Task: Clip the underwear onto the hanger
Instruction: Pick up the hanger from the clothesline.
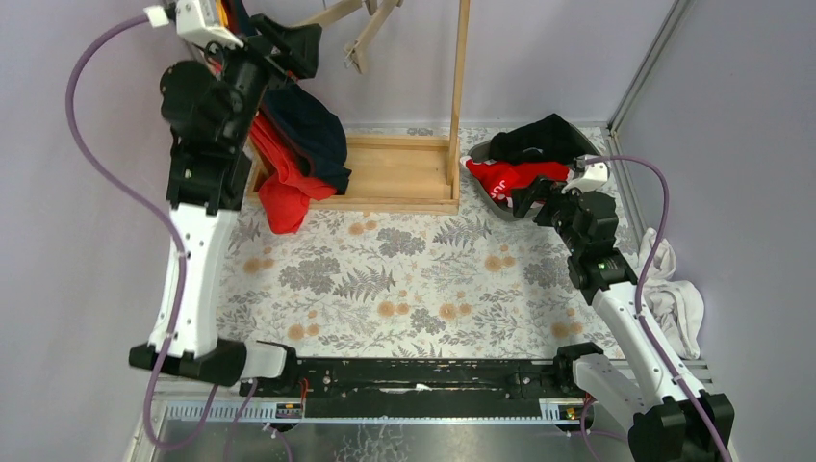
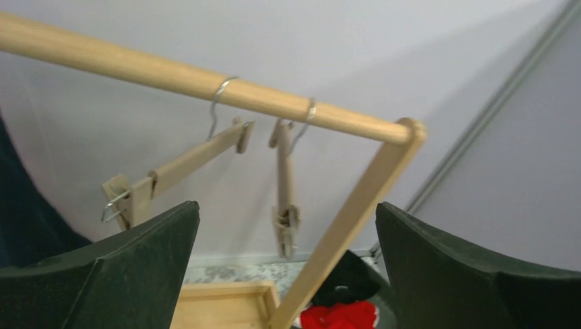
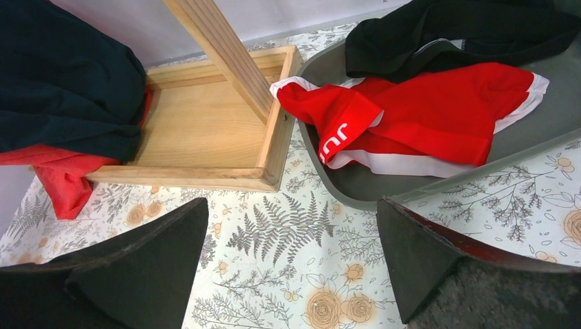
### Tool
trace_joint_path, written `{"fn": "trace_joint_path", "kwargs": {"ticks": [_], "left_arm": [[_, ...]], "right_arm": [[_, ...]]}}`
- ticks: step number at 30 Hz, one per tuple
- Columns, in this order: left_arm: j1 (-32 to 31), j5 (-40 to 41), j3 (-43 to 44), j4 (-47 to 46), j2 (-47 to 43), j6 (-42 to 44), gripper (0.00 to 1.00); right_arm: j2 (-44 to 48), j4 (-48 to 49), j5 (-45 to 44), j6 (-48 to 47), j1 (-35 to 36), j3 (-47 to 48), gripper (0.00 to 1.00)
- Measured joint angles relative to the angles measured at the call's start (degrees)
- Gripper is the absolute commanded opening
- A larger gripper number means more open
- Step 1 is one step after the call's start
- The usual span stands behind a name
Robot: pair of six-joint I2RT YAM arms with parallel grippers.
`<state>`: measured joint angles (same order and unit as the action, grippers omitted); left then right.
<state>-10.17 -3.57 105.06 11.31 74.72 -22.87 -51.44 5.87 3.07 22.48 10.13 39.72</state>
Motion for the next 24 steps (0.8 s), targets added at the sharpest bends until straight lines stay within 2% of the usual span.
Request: {"fn": "trace_joint_path", "kwargs": {"ticks": [10, 16, 24], "left_arm": [[11.3, -5.97, 12.9, 13.16, 14.47, 0.15, 1.0], [18.58, -13.44, 13.53, 12.9, 16.2, -2.78, 1.0], [20.33, -20.74, 10.93, 9.07, 16.76, -6.25, 1.0]], "right_arm": [[0.83, -0.59, 1.11, -0.04, 0.0, 0.0, 0.99], [0.81, -0.63, 1.2, -0.04, 0.0, 0.0, 0.99], [0.59, -0.63, 1.79, -0.04, 0.0, 0.0, 0.99]]}}
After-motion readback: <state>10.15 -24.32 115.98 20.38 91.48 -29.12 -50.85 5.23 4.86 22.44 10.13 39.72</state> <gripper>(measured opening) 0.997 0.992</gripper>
